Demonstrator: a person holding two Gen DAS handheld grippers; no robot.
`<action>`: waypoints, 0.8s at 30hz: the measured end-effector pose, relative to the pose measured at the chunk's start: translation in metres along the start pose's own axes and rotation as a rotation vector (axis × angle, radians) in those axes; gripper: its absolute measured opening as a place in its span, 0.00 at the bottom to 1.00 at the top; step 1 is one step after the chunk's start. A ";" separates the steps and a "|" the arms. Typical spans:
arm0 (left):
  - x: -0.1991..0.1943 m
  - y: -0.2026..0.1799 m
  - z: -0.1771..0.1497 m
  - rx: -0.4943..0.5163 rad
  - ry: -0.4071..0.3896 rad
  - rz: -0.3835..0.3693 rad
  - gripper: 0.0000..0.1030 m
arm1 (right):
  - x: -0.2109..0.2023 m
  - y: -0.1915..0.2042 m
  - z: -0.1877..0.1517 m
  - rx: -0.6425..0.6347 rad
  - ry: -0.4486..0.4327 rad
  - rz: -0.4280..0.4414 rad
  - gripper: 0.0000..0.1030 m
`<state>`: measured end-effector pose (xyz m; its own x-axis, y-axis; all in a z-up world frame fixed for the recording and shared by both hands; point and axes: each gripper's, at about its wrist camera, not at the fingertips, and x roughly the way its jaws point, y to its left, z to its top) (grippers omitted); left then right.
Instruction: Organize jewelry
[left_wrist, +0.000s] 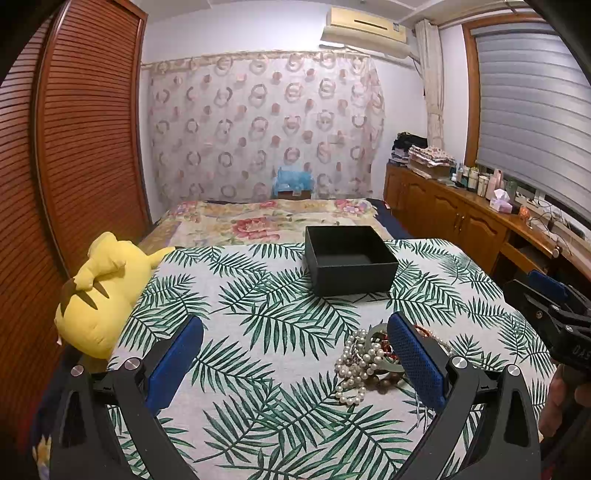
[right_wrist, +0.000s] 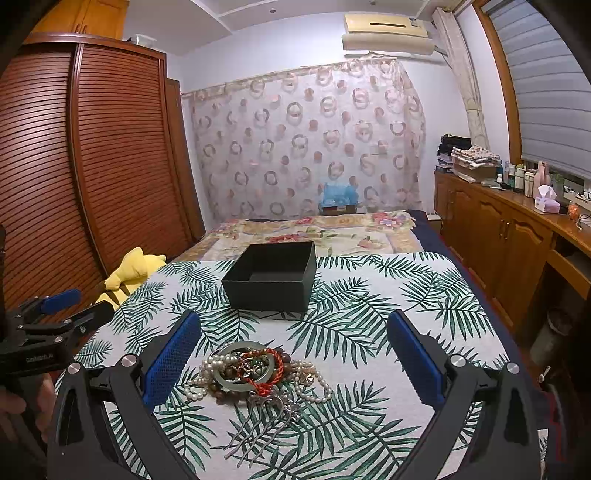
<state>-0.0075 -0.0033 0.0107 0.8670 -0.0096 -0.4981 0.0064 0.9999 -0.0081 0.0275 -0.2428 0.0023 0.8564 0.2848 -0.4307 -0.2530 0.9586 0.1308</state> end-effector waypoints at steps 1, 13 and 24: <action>0.000 0.000 0.000 -0.001 0.002 0.000 0.94 | -0.002 0.004 0.001 -0.002 0.002 0.000 0.98; 0.036 0.008 -0.021 0.005 0.091 -0.085 0.94 | 0.008 -0.006 -0.008 -0.067 0.021 0.025 0.90; 0.068 -0.015 -0.043 0.088 0.215 -0.231 0.87 | 0.043 0.000 -0.030 -0.149 0.154 0.072 0.76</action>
<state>0.0302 -0.0192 -0.0605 0.7126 -0.2275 -0.6637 0.2422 0.9676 -0.0716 0.0511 -0.2306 -0.0435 0.7581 0.3383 -0.5575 -0.3843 0.9225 0.0372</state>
